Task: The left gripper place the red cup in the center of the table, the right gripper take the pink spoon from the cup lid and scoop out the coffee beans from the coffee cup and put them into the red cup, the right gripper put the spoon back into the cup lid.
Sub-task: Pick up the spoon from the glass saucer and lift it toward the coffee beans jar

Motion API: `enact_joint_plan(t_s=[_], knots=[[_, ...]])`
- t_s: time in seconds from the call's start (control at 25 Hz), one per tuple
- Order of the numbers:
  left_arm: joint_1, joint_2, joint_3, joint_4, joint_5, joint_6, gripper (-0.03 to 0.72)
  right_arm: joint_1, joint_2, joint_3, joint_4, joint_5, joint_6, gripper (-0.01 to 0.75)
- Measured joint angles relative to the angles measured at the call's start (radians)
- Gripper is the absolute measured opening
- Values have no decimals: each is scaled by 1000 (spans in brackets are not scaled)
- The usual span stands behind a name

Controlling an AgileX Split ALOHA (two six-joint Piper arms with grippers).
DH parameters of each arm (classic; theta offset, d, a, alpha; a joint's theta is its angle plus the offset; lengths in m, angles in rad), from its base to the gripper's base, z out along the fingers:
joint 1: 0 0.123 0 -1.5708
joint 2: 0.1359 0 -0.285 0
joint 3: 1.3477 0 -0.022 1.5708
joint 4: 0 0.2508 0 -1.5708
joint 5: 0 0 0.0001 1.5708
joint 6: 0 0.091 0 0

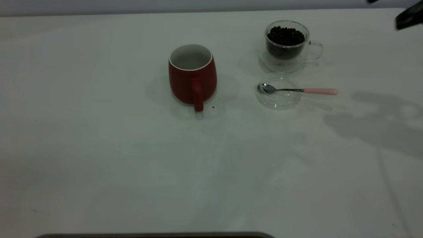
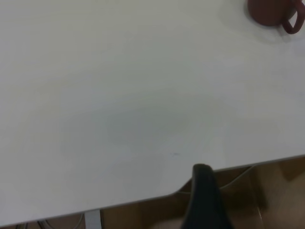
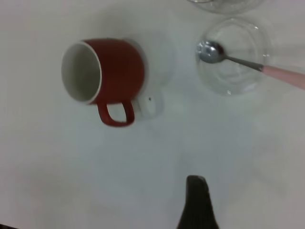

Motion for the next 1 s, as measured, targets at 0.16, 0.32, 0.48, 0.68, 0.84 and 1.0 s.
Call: enact_joint_plan(t_s=[0.16, 0.32, 0.48, 0.68, 0.84, 1.0], knots=[[0, 0, 0, 0, 0, 0, 586, -13, 99, 2, 127, -27, -99, 612], [0, 0, 0, 0, 0, 0, 586, -55, 192, 36, 289, -30, -246, 614], [0, 0, 0, 0, 0, 0, 586, -75, 279, 67, 446, -33, -395, 614], [0, 0, 0, 0, 0, 0, 586, -75, 404, 70, 622, -30, -534, 614], [0, 0, 0, 0, 0, 0, 586, -75, 500, 70, 770, -6, -666, 614], [0, 0, 0, 0, 0, 0, 586, -75, 579, 46, 808, 11, -703, 612]])
